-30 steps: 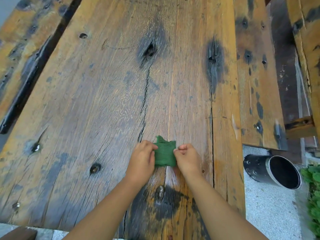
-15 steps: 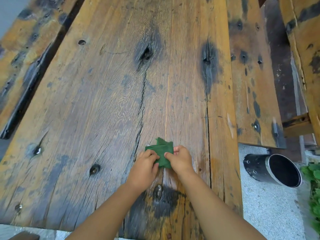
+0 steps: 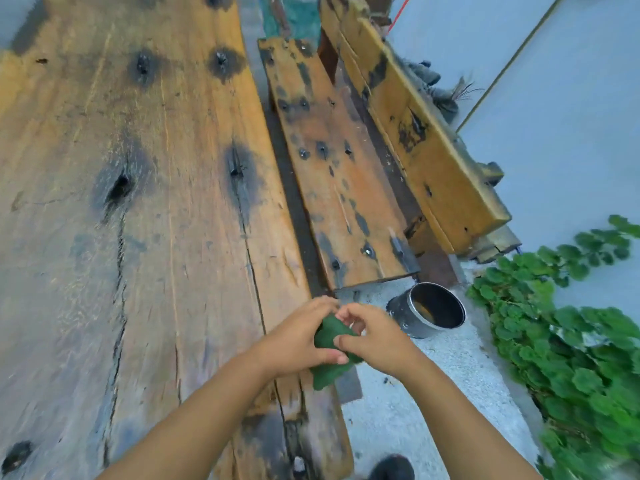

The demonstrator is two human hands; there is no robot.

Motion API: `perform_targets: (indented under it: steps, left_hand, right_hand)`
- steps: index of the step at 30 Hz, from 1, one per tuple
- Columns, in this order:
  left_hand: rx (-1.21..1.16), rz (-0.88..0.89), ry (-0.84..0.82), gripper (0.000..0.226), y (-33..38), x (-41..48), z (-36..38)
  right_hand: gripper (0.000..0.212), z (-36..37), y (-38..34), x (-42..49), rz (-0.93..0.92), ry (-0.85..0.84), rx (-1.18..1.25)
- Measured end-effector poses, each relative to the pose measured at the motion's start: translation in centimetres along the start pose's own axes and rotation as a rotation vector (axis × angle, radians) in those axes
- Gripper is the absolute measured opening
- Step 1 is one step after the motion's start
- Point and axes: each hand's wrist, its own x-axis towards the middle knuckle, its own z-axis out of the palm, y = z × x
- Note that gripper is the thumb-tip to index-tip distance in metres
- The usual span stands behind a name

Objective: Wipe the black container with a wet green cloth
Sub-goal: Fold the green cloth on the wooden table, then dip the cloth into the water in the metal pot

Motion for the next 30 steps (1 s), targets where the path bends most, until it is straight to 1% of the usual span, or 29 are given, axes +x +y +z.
perform_targets:
  steps: [3,5,7,9,12,14,15,16,17,20,22,25,28,30]
  left_hand:
    - [-0.103,-0.056,-0.001,0.043,5.4,4.7,5.1]
    - [-0.156,-0.072,0.000,0.034,8.7,8.0,9.1]
    - [-0.222,-0.119,-0.014,0.029,11.4,11.1,12.9]
    - [-0.343,-0.181,-0.025,0.025,13.9,14.1,16.3]
    - [-0.503,-0.260,-0.055,0.024,16.5,17.9,20.9]
    - [-0.571,-0.285,-0.061,0.025,17.6,19.8,23.5]
    - [-0.610,-0.304,-0.053,0.024,18.1,20.7,24.6]
    - [-0.642,-0.324,-0.045,0.024,18.5,21.6,25.6]
    - [-0.661,-0.343,-0.045,0.024,18.8,22.4,26.6]
    - [-0.691,-0.368,-0.077,0.020,19.1,24.6,28.8]
    - [-0.661,-0.360,-0.104,0.018,18.9,26.0,29.8]
    - [-0.594,-0.342,-0.132,0.016,16.9,28.7,31.4]
    - [-0.540,-0.319,-0.128,0.018,12.6,32.6,33.4]
    - [-0.501,-0.312,-0.139,0.023,9.3,35.2,35.0]
  right_hand:
    - [0.020,-6.8,4.5,-3.1,0.029,0.086,0.042]
    - [0.018,-10.8,8.3,-5.0,0.061,0.140,0.084]
    - [0.016,-13.9,12.2,-6.6,0.097,0.170,0.144]
    - [0.015,-17.0,16.1,-8.2,0.113,0.232,0.252]
    - [0.017,-20.7,21.6,-10.1,0.176,0.405,0.511]
    - [0.013,-22.2,24.6,-11.0,0.229,0.509,0.673]
    - [0.010,-22.8,26.0,-11.4,0.262,0.531,0.747]
    - [0.013,-23.2,27.2,-11.7,0.294,0.535,0.822]
    - [0.021,-23.3,28.4,-12.1,0.328,0.520,0.911]
    - [0.048,-22.8,31.0,-12.4,0.363,0.448,1.208]
    - [0.059,-22.4,32.4,-11.7,0.370,0.399,1.348]
    - [0.062,-21.6,34.9,-9.4,0.399,0.367,1.443]
    - [0.052,-20.0,39.3,-5.9,0.324,0.448,1.410]
    - [0.053,-19.0,42.4,-3.4,0.304,0.494,1.366]
